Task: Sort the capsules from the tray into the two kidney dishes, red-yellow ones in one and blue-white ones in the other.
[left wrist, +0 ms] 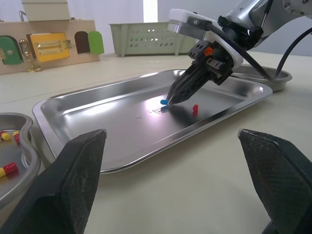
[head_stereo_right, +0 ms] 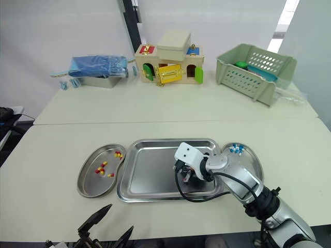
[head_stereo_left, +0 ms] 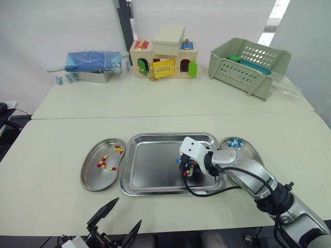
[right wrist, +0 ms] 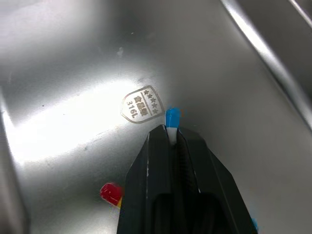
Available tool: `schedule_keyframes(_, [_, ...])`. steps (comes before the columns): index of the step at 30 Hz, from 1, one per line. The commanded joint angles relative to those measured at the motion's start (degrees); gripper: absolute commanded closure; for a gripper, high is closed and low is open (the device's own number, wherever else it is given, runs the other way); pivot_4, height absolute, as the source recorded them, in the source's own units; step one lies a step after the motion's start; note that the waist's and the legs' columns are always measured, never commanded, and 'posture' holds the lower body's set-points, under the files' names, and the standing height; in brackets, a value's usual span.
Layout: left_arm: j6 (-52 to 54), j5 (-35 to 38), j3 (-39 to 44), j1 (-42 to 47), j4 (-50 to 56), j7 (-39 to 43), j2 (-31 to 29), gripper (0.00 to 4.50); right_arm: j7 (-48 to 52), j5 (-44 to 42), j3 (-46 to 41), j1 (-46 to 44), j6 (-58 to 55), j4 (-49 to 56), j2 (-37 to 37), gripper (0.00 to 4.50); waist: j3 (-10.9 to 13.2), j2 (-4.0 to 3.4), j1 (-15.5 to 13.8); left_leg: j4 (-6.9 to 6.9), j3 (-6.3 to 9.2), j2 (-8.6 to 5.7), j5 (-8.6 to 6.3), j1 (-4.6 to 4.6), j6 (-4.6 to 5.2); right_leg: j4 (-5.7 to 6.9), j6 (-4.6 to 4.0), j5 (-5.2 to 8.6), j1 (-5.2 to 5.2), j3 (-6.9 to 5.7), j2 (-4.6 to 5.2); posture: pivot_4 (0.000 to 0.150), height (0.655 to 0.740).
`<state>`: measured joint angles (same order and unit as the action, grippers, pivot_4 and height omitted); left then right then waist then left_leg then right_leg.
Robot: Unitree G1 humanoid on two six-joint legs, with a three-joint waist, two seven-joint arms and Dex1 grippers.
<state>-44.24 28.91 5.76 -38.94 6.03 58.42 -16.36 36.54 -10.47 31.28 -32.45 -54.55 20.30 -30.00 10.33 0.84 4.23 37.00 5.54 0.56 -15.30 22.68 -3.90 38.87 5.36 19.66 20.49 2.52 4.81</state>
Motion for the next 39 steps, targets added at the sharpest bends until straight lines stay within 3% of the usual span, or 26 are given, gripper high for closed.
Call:
schedule_keyframes(1, [-1.7,0.8,-0.6,0.2,0.1,2.5,-2.5,0.0,5.9,-2.1,-7.4,3.6,8.8,5.4,-6.1,4.41,0.0,0.02,-0.8,0.01,0.0,0.0,0.0,0.01,0.0,-0.01,0.0,0.0,0.0,-0.01,0.0,0.15,0.74])
schedule_keyframes(8, [-1.1,4.1,-2.5,4.0,0.1,9.8,-9.2,0.0,16.9,-10.8,-31.7,21.5,19.1,8.3,-19.4,4.41,0.0,0.04,-2.5,0.02,0.02,0.02,0.0,-0.02,0.0,-0.05,-0.02,0.01,-0.16,-0.12,0.0,0.15,0.74])
schedule_keyframes(13, [-0.5,6.0,-4.3,5.8,-0.1,14.6,-12.1,0.0,20.6,-11.9,-42.9,31.3,21.3,6.3,-24.9,4.41,0.0,0.02,-2.2,-0.01,-0.04,0.06,0.0,-0.29,0.0,-0.06,-0.03,0.02,-0.35,-0.04,-0.05,0.15,0.74])
schedule_keyframes(18, [1.8,7.5,-4.4,9.2,-0.7,16.5,-13.1,0.0,20.9,-10.2,-47.1,37.5,23.3,4.4,-26.5,4.41,0.0,0.0,-2.3,-0.01,-0.03,0.1,0.0,-0.4,0.0,-0.03,-0.08,0.04,-0.47,-0.06,-0.09,0.15,0.74])
schedule_keyframes(23, [3.1,8.8,-4.1,10.4,-1.0,18.6,-13.4,0.0,18.8,-7.5,-45.3,38.7,24.6,3.4,-26.1,4.41,0.0,0.0,-2.2,-0.01,-0.06,0.1,0.0,-0.45,0.0,-0.04,-0.07,0.04,-0.5,-0.02,-0.09,0.15,0.74])
schedule_keyframes(34, [3.4,8.4,-2.1,9.9,-2.0,18.6,-12.3,0.0,18.8,-8.7,-45.7,39.2,24.9,3.6,-24.9,1.78,0.0,0.01,-2.3,0.0,-0.04,0.1,0.0,-0.45,0.0,-0.07,-0.07,0.04,-0.54,-0.04,-0.09,0.15,0.74])
schedule_keyframes(39, [3.3,7.7,-1.5,9.3,-1.6,17.1,-11.6,0.0,19.8,-9.0,-45.6,37.9,26.3,1.3,-25.5,0.24,0.0,0.02,-2.3,0.0,-0.05,0.1,0.0,-0.47,0.0,-0.07,-0.07,0.04,-0.56,-0.04,-0.09,0.15,0.74])
